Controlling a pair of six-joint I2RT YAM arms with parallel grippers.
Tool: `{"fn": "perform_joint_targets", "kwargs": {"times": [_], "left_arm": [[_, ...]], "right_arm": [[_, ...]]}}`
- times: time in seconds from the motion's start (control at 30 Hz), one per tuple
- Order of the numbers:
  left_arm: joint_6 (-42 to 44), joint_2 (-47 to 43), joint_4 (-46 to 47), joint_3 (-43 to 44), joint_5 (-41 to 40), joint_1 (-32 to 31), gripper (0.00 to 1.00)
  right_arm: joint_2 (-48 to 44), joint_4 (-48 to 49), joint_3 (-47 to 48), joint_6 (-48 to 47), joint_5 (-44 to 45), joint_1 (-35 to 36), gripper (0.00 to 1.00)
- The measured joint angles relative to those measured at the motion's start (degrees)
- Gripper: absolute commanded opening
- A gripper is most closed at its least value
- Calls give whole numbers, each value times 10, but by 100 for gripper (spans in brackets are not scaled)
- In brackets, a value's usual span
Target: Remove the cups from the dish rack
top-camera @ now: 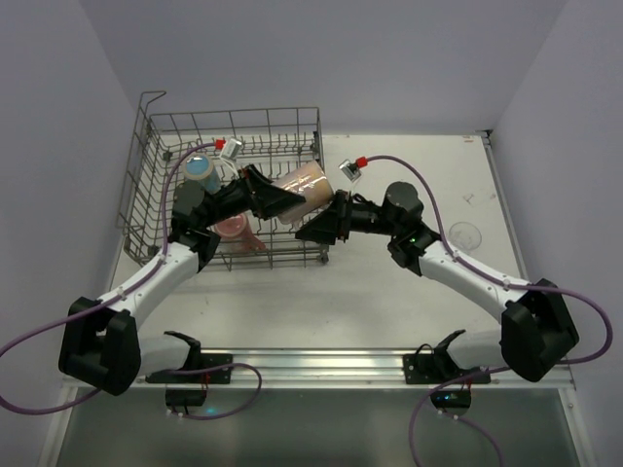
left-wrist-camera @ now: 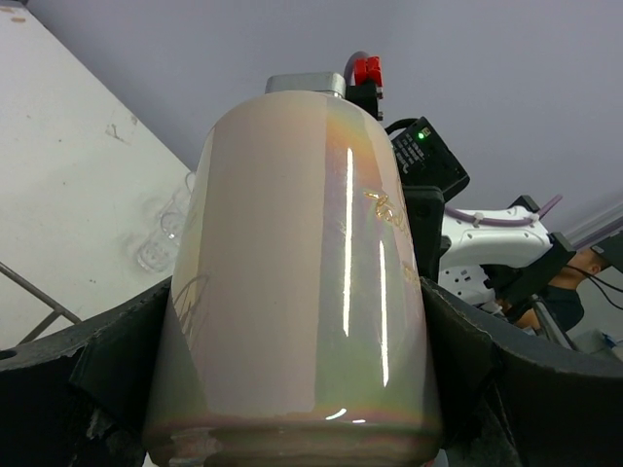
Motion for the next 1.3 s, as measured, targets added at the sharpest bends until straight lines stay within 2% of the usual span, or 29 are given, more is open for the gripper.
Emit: {"fn": "perform_joint_targets", "kwargs": {"times": [0.37, 0.6, 0.87, 1.3], "left_arm": [[0, -4, -5, -4, 16, 12, 0], [-2, -24, -3, -22, 41, 12, 0], [10, -50, -10, -24, 72, 12, 0], [21, -52, -19, -51, 81, 12, 0]], "right_arm": [[-102, -3, -82, 0, -33, -123, 77], [-111, -8, -86, 17, -57, -176, 73], [-117, -78, -9, -10, -81, -183, 61], [-125, -90, 39, -17, -122, -182, 57]]}}
